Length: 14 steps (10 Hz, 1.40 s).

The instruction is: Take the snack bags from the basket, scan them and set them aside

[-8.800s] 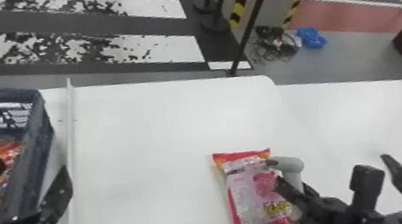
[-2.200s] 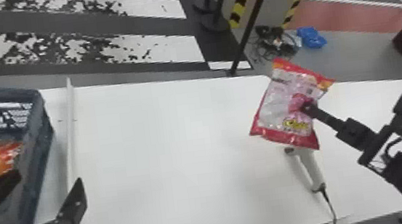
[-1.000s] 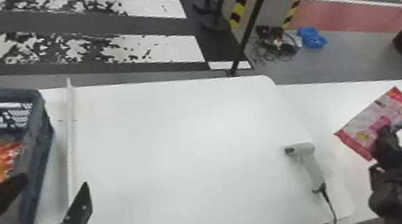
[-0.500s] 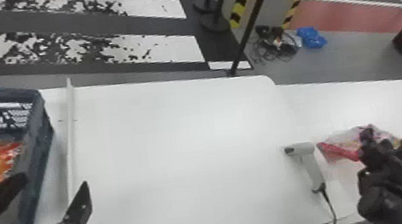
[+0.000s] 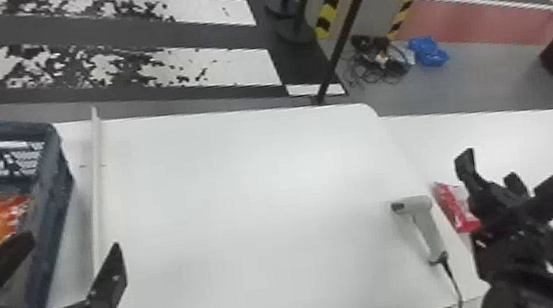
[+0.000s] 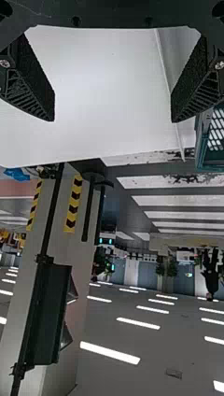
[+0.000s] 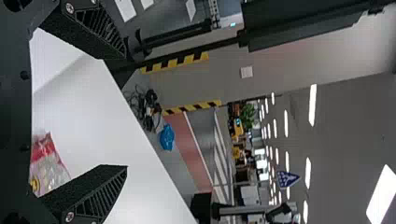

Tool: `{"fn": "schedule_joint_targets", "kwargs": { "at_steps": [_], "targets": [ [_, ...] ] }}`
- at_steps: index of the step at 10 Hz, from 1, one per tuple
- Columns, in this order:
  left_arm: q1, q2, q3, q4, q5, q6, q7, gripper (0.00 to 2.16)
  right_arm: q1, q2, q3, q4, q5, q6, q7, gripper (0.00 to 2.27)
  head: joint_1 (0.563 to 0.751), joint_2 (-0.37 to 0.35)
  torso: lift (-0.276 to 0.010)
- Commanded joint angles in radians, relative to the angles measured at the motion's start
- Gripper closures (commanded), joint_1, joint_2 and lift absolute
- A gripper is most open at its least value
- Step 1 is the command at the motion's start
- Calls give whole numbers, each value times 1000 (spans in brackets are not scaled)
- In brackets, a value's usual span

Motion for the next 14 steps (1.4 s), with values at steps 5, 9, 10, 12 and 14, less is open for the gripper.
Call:
{"fn": "schedule_joint_targets", "kwargs": {
  "at_steps": [5,9,10,12,14],
  "targets": [
    [34,-8,119,-73,57,39,44,73,230,49,221,-328,186,-57,103,83,695,-350,-75],
    [-15,-31,292,-146,185,404,33,73,313,74,334,-441,234,53,148,90,695,-206,-75],
    [-64,-31,337,-174,198,499,46,76,319,74,342,-444,237,53,155,90,695,-150,-75],
    [-226,-31,392,-163,215,653,62,83,324,66,348,-451,232,53,180,90,695,-74,-75],
    [-357,-31,386,-97,202,711,92,80,330,57,346,-457,234,53,185,90,695,-20,-75]
  ]
}}
